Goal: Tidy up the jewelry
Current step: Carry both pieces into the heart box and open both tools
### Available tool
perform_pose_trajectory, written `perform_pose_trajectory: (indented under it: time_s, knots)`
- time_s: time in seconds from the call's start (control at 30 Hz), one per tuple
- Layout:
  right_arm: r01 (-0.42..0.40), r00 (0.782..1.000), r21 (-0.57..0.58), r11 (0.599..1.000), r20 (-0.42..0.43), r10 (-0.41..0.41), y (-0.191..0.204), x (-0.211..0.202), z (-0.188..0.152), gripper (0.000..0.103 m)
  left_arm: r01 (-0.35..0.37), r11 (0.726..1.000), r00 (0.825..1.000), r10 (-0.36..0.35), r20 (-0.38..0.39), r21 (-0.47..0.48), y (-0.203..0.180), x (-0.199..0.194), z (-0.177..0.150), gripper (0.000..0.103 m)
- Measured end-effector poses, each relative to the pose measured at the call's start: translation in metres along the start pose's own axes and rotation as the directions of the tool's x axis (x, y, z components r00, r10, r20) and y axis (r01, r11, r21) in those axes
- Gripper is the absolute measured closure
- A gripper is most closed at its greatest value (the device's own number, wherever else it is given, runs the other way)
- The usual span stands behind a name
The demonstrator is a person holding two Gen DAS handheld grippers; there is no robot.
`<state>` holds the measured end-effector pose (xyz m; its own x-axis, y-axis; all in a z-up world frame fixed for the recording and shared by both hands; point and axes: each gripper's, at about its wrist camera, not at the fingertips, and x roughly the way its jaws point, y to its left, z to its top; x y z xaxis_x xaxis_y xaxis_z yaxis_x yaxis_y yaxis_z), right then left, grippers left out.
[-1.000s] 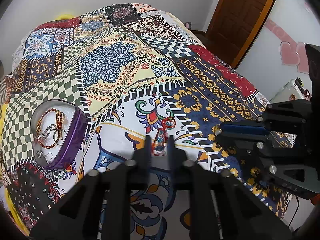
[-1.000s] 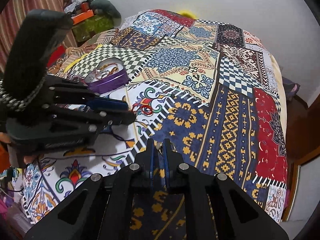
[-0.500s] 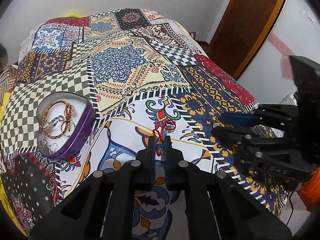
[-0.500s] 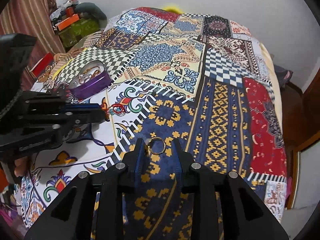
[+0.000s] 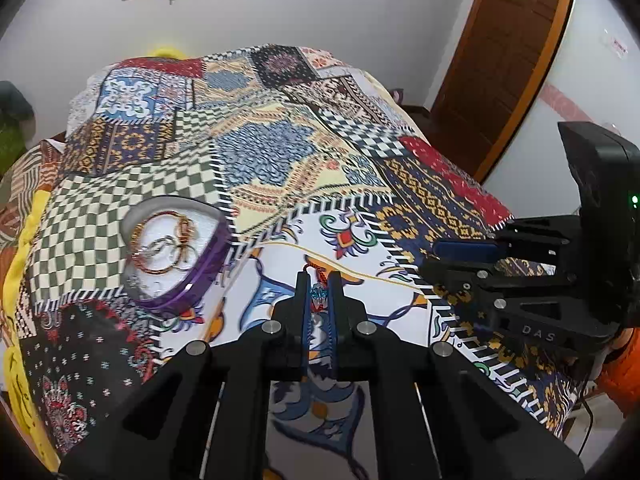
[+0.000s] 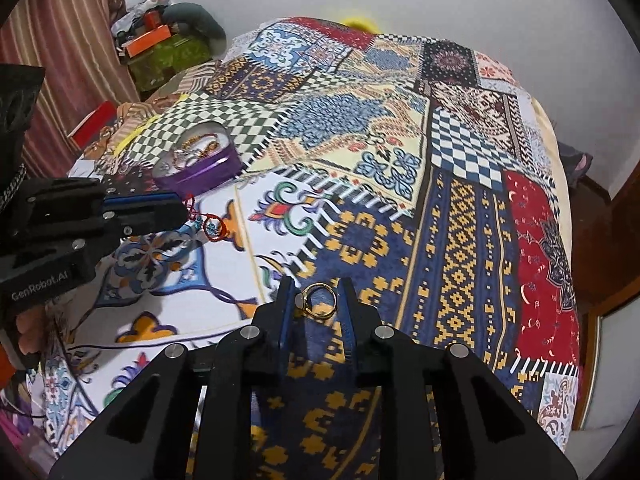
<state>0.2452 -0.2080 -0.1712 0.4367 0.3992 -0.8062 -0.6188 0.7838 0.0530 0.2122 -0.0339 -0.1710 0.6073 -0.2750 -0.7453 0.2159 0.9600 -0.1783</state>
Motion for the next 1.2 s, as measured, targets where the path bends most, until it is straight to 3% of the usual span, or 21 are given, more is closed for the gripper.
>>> perform_pose_trajectory:
  time_s: [0.67, 0.93, 1.2]
  knots:
    - [-0.085, 0.985, -0.044, 0.995, 0.144, 0.091, 0.058, -0.020, 0.062, 0.084, -0.084, 0.991, 0.979, 0.102, 0.178, -0.106, 0.059, -0.076, 0.021, 0.097]
    - [-0.108, 0.979, -0.068, 0.992, 0.166, 0.118, 0.077, -0.010, 0.088, 0.084, -0.109, 0.982, 0.971, 0.138, 0.194, -0.153, 0.085, -0.080, 0.024, 0.097]
    - [-0.136, 0.985, -0.056, 0.989, 0.096, 0.141, 0.081, 0.024, 0.106, 0.084, -0.105, 0.979, 0.981, 0.131, 0.143, -0.176, 0.103, -0.054, 0.021, 0.097]
